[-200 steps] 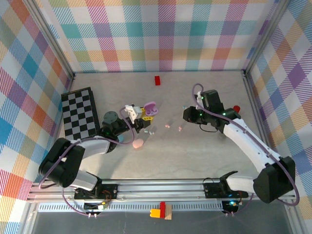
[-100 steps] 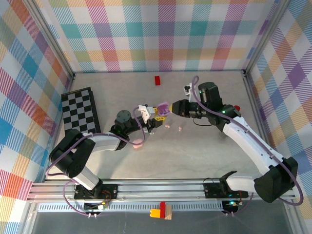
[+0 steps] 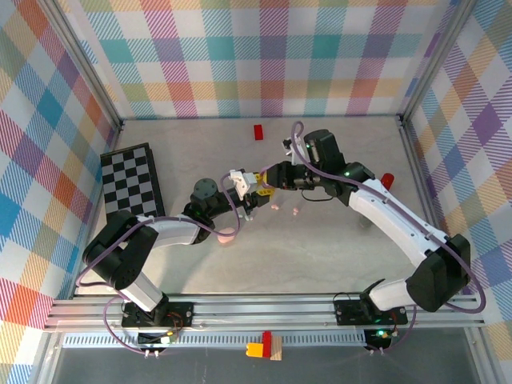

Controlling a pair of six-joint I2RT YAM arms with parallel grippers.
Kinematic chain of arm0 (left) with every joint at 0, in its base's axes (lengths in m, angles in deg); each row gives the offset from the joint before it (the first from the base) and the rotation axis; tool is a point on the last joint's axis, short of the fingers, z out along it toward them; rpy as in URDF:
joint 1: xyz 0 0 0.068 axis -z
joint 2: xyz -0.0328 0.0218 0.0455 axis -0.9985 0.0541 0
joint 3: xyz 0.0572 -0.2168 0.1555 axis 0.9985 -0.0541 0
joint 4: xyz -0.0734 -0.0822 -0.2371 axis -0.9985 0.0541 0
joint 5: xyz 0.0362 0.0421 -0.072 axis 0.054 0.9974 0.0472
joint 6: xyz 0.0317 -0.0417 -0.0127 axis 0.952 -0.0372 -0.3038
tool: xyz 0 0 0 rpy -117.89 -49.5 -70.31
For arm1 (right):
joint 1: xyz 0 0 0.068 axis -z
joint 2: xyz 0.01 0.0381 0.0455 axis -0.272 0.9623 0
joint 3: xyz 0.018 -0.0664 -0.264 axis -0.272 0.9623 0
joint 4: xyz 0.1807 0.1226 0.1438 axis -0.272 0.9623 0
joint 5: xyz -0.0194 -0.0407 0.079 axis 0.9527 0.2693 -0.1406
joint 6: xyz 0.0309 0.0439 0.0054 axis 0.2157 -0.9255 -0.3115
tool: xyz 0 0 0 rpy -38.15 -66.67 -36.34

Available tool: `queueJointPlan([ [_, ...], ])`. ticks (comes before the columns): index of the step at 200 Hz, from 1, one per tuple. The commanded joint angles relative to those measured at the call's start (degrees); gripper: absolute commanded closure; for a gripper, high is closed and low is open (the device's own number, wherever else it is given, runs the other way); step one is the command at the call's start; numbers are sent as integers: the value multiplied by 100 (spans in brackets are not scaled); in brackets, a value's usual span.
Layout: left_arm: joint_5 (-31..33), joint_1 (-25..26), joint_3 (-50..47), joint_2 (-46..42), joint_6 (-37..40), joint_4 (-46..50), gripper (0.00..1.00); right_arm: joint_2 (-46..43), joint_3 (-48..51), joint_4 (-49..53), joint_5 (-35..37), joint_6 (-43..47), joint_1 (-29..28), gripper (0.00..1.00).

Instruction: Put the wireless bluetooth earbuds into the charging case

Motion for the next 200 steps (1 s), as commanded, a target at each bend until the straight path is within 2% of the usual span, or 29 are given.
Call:
queueJointPlan([
  [1, -114, 50, 37, -35, 40, -202, 67, 78, -217, 98, 149, 217, -43, 81],
  [88, -64, 57, 10, -124, 14, -213, 67, 213, -60, -56, 142, 103, -51, 81],
  [141, -44, 57, 3, -107, -42, -300, 67, 220, 37, -20, 166, -44, -52, 75],
  [200, -18, 55, -30, -203, 30, -177, 67, -2, 147, 92, 345, 30, -52, 75],
])
